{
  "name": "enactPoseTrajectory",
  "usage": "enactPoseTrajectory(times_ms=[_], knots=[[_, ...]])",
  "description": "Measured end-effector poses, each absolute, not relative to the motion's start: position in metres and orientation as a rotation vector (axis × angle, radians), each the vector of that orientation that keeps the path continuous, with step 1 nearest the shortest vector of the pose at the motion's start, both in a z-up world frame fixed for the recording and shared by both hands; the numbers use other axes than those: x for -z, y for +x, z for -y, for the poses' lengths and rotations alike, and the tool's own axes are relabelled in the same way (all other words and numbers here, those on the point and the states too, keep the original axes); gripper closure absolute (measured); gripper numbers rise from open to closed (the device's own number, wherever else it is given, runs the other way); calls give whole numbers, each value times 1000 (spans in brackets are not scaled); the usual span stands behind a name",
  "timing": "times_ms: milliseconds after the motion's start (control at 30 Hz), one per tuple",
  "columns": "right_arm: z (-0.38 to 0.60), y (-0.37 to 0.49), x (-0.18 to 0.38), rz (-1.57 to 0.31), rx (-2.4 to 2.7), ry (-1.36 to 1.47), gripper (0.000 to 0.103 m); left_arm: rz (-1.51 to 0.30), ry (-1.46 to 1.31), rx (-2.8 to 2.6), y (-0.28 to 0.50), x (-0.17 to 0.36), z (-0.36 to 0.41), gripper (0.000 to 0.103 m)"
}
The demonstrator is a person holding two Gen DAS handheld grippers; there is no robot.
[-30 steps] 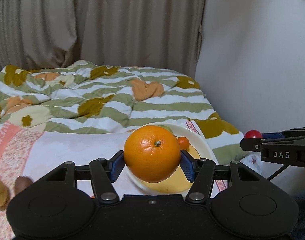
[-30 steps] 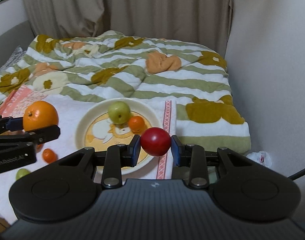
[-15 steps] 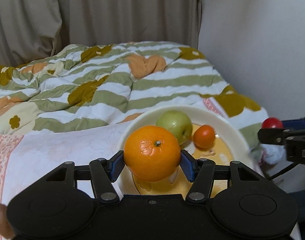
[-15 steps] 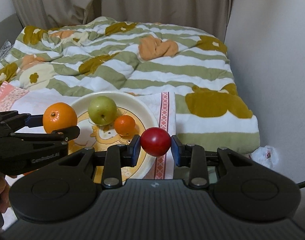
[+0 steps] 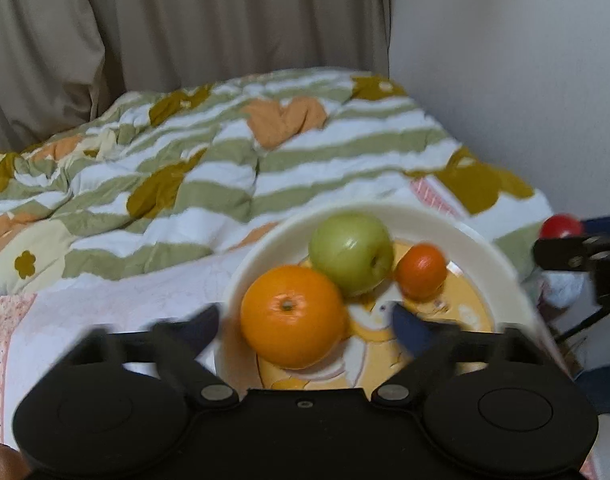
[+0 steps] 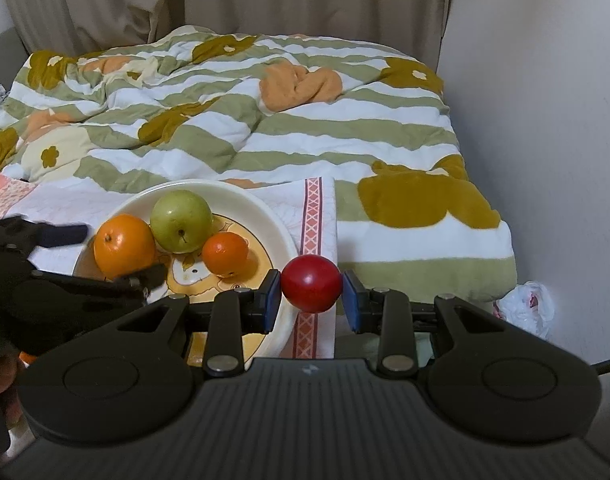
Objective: Organize fruits
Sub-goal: 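Open the left gripper to drop the orange while the right gripper releases the tomato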
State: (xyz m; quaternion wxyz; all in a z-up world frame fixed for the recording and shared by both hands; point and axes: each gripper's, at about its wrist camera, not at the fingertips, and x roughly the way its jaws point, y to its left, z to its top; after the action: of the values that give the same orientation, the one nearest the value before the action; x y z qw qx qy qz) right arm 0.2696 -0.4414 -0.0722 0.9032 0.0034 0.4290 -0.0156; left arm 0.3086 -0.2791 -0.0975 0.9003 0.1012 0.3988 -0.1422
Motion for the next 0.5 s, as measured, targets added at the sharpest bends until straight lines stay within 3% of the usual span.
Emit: enactPoseTrajectory(times_ms=[500], knots=[[436,275,65,-862,-76,-45,55,-815,97,289,268,64,254,0]])
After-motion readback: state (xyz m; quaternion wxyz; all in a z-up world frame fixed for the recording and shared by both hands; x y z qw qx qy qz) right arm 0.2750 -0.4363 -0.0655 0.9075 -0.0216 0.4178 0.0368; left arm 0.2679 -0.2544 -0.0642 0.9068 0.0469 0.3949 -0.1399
